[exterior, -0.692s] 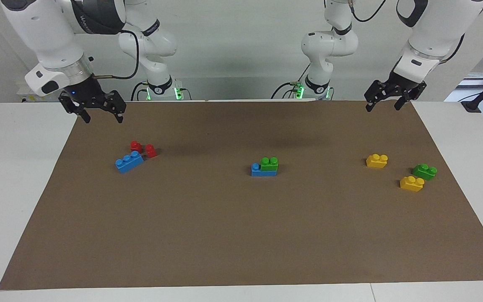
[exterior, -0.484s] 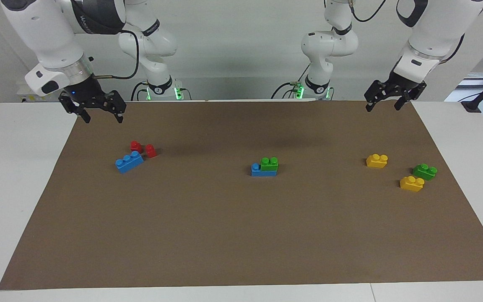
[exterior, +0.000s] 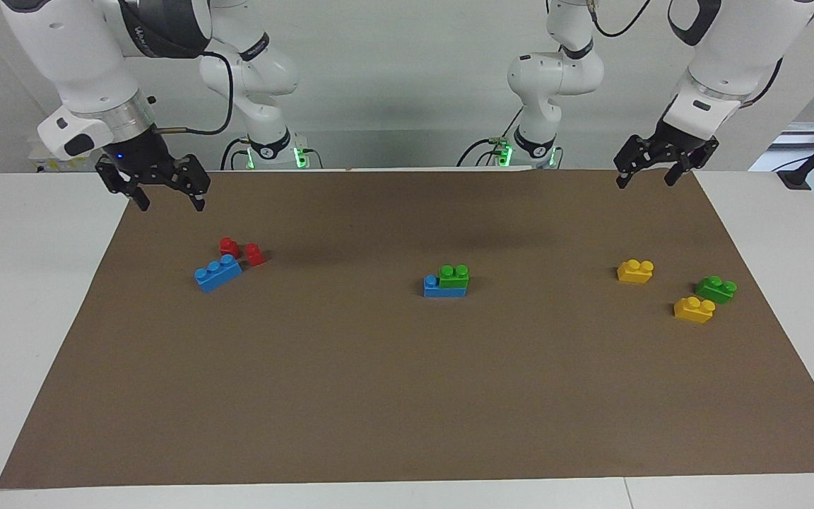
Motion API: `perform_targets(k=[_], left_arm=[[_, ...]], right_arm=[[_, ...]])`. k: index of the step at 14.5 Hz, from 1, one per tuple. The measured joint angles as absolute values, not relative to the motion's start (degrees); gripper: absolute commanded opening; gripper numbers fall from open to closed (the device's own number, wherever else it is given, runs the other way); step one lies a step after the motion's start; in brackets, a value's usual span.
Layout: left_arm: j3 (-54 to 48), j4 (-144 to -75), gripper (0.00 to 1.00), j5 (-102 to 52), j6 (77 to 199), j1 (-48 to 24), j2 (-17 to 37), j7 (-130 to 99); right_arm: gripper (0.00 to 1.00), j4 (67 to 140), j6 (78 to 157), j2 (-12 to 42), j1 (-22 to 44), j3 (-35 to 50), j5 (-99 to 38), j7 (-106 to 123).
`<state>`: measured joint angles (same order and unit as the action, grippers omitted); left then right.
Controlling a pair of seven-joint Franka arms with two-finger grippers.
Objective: Remove green block with left arm and hold with right
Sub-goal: 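Move both grippers toward the joined green and blue bricks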
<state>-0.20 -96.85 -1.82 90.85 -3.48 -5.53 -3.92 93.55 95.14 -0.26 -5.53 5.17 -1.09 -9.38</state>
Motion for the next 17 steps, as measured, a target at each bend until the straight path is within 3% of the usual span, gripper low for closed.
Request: perform_targets(k=[8, 17], left_arm=[[-1.35, -97.50, 1.00, -2.12, 93.52, -5.09, -5.45, -26.81], [-1.95, -107.04, 1.00, -2.23, 104.86, -19.79, -5.96, -76.01]], right_arm=[[1.00, 100.02, 104.46, 1.46, 3.97, 5.99, -8.64, -56.38], [1.00, 108.44, 121.66, 8.18, 12.15, 6.09, -26.17, -84.52]])
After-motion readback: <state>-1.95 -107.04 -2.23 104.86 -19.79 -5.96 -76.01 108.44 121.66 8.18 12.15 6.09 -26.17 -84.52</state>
